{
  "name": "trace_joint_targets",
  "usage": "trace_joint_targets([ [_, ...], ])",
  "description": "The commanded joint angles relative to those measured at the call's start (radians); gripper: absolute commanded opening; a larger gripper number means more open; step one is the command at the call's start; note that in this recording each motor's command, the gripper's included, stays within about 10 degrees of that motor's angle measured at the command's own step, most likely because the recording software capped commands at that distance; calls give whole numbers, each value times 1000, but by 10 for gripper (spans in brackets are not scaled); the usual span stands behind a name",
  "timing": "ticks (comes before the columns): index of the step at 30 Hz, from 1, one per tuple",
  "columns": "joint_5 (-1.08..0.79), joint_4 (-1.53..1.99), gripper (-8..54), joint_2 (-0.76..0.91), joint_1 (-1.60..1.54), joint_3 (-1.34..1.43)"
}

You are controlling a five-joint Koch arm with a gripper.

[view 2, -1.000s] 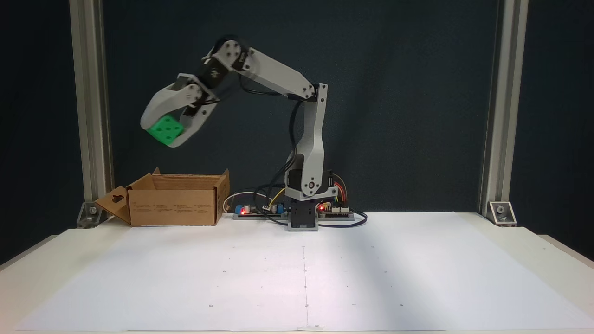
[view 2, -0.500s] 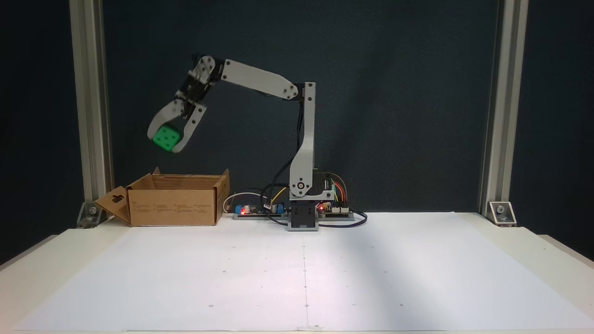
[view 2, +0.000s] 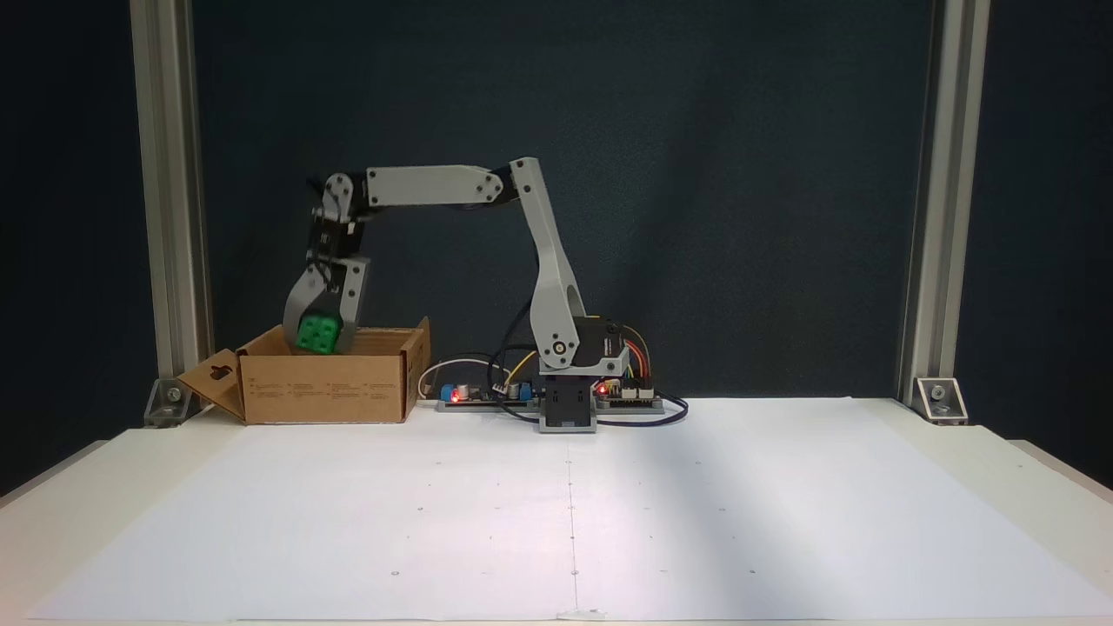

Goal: Grasp a green dice and put it in the bin.

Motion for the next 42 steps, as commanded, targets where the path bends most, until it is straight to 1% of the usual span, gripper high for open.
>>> trace_joint_targets([
  [1,-77,-18,114,9,6,-32],
  [13,-77,12,114,8,5,-31],
  [14,-77,14,156,8,5,-26],
  [15,-77,18,265,8,5,-12],
  [16,-75,18,314,9,6,3],
  [19,-74,8,323,23,17,9],
  [21,-72,8,345,44,18,9],
  [25,-64,11,345,109,18,9],
  [29,40,6,345,209,-25,6],
  [34,244,-31,347,360,-161,3],
  [37,354,-35,407,425,-311,3],
  [39,426,-43,419,459,-430,3],
  [42,440,-46,436,491,-620,3],
])
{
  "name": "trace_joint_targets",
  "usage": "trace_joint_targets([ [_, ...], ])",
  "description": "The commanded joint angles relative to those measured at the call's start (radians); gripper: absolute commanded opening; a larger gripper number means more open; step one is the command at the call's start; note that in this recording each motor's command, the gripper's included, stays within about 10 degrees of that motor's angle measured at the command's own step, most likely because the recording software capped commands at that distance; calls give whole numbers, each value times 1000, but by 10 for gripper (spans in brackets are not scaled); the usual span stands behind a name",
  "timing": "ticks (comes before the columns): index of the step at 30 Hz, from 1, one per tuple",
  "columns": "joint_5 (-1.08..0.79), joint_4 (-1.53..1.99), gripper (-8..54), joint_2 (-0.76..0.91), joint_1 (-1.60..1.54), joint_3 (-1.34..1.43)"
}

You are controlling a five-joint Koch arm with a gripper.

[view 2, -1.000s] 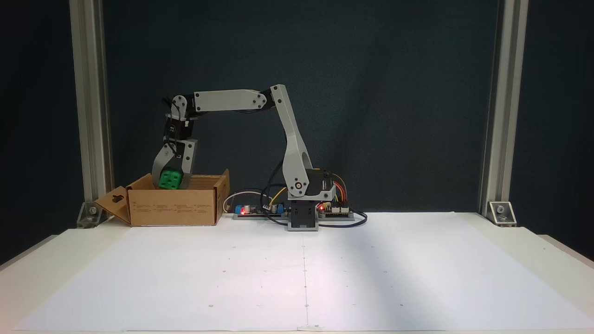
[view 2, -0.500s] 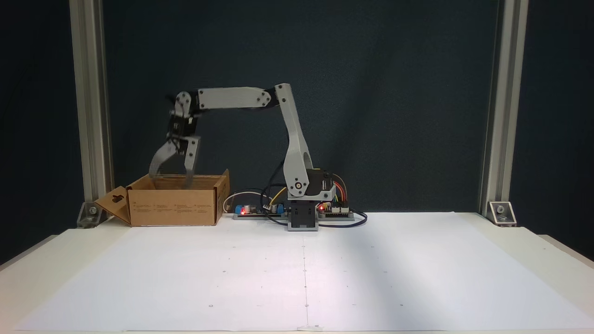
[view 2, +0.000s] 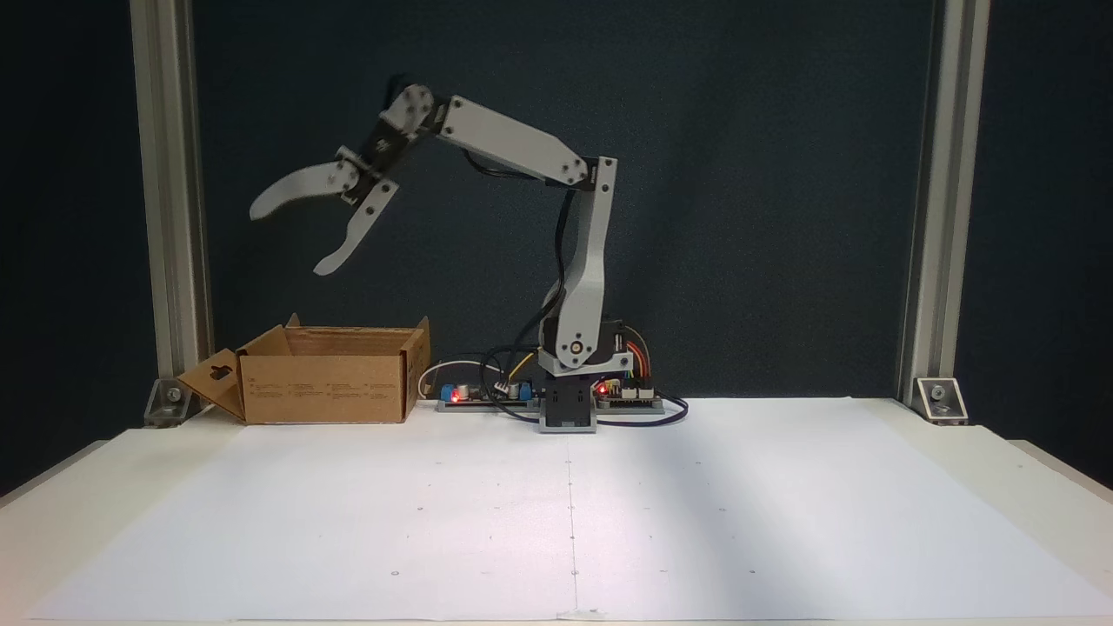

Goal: Grasp a green dice and put it in the bin.

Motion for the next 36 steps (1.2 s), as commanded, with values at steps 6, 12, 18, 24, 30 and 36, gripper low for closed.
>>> trace_joint_targets([
  [6,77,-110,437,54,-448,-32],
  [12,74,-127,437,51,-836,-32],
  [18,71,-206,437,60,-1074,40],
  [24,52,-414,435,166,-1213,304],
  [30,52,-589,437,221,-1264,376],
  [36,52,-779,444,327,-1252,551],
])
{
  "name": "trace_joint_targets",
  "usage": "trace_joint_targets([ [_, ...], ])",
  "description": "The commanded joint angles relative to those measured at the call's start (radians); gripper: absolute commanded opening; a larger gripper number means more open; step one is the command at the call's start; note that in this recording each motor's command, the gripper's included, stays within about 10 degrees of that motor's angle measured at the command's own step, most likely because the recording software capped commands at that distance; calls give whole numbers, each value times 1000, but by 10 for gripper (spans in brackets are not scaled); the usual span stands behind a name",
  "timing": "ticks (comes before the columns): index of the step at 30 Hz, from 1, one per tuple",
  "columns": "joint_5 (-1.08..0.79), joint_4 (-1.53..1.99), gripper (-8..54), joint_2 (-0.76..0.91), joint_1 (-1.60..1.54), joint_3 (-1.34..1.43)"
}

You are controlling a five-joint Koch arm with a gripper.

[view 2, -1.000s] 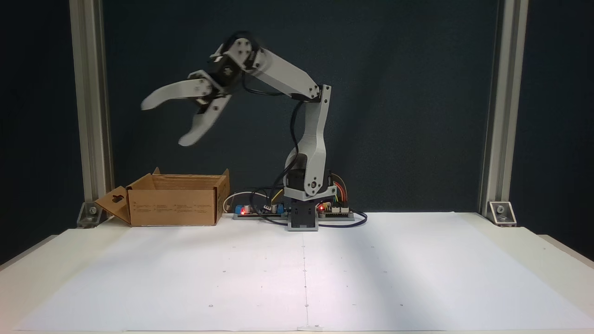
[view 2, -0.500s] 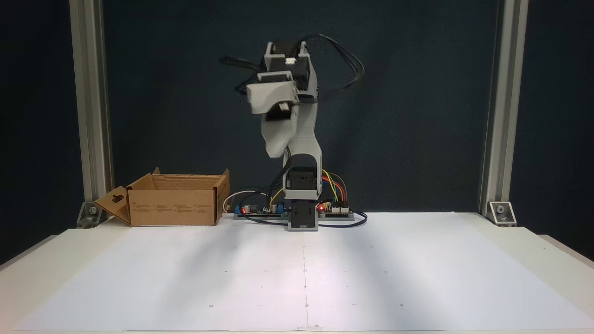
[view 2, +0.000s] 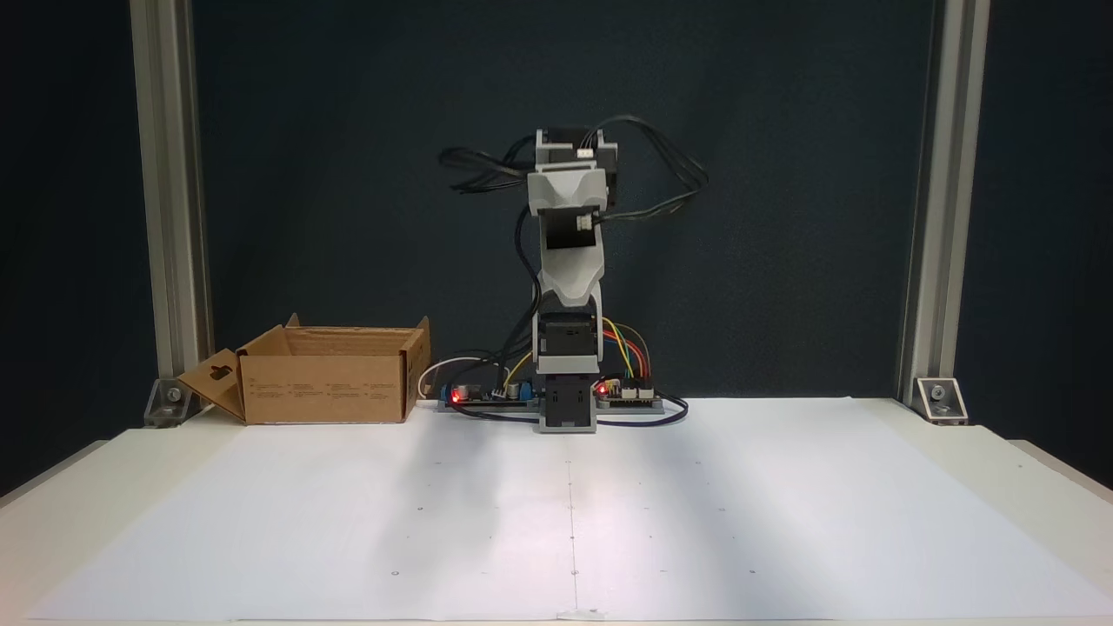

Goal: Grasp a green dice and put it in the bin.

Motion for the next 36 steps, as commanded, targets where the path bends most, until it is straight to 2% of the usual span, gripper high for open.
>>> trace_joint_targets([
  [1,31,-165,446,71,12,38],
  [6,5,-297,448,164,29,221],
  [14,11,-491,450,284,28,296],
  [25,12,-751,453,365,31,505],
  [36,6,-1009,454,370,29,713],
])
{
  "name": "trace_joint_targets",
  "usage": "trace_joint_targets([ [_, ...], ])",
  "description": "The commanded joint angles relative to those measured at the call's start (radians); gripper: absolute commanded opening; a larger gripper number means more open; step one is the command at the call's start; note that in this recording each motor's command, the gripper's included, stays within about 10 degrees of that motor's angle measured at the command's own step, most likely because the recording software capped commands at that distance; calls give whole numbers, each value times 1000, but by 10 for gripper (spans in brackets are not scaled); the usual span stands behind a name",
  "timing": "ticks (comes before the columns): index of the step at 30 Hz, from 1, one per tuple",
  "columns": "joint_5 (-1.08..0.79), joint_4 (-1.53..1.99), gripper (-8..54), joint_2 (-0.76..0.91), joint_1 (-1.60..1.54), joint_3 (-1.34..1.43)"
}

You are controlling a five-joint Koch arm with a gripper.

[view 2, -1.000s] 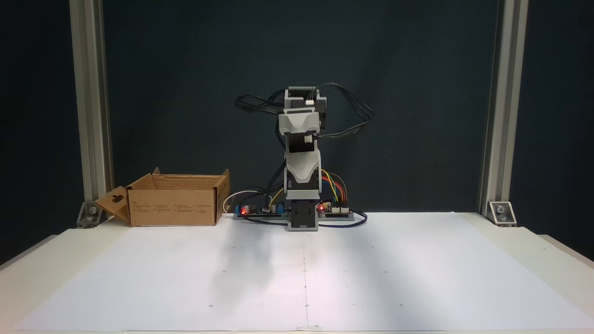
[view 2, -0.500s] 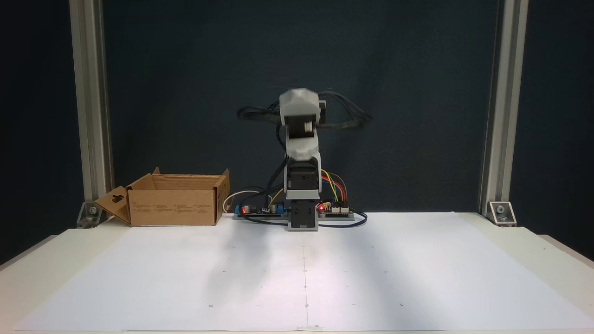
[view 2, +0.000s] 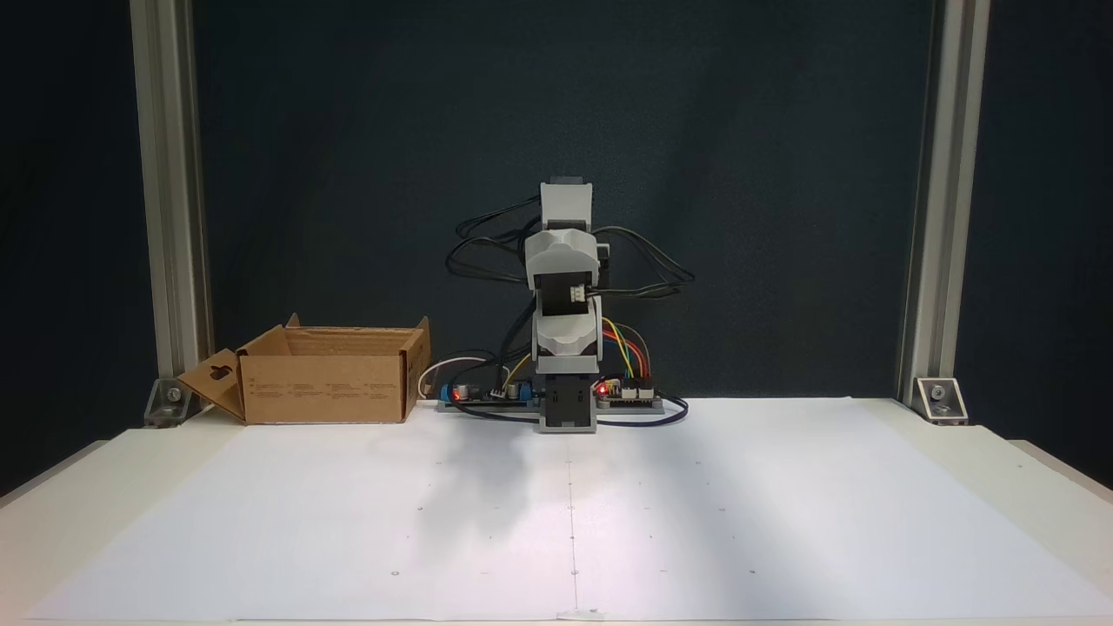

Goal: Grasp a green dice and put it in the bin.

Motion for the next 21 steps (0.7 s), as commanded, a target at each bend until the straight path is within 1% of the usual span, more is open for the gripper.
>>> trace_joint_targets([
  [1,6,-168,454,114,9,-17],
  [4,6,-227,456,114,12,3],
  [12,-34,-423,459,114,52,195],
  [21,-32,-477,461,114,51,262],
])
